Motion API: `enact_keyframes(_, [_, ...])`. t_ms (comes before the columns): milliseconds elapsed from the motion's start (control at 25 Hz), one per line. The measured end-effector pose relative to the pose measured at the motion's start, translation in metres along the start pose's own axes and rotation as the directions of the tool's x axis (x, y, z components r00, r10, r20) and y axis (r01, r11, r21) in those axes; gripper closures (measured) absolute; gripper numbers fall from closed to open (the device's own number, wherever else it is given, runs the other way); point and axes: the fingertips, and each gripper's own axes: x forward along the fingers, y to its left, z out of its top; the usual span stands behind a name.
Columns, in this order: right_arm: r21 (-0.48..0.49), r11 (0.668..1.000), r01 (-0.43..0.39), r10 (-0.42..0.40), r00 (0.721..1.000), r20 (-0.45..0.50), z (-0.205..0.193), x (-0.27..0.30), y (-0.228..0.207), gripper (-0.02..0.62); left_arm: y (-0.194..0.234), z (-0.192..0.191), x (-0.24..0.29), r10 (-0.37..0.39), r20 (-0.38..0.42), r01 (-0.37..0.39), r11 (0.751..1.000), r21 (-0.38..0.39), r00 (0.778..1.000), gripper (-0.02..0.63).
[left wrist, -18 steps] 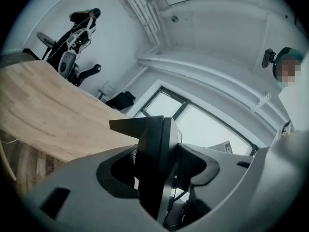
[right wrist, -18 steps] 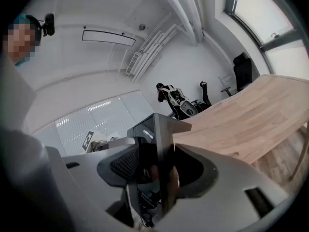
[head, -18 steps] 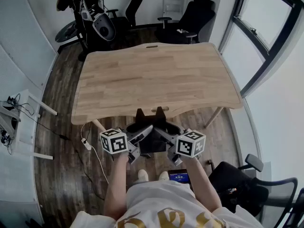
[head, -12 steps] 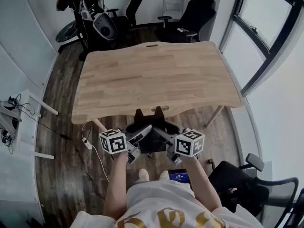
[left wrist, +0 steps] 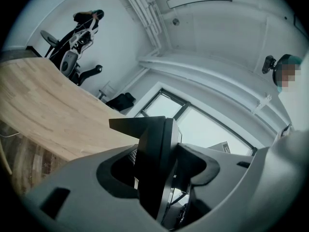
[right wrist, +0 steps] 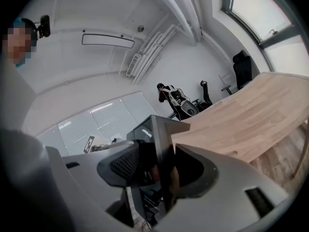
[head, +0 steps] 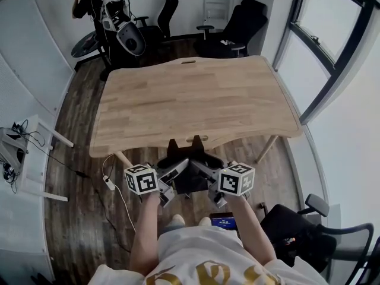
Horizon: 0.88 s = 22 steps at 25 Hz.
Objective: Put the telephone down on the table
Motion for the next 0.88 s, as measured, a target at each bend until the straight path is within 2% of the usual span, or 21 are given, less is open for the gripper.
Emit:
enact_keyframes(440, [-0.003,1.000,-0.019,0.019,1.000,-0.011,0.005,0.002,-0.012,0.370,0.005,0.002,0.011,0.013,0.010,-0.013,1.000,0.000,1.000,0.367])
enact_keyframes(880, [0.023,1.000,0.011,-0.010,1.000,-0.020,0.034,0.055,-0.069,0.370,0.070,0.038,0.052,-0.005,-0.012,0.005,1.000,-0.024,1.000,0.367])
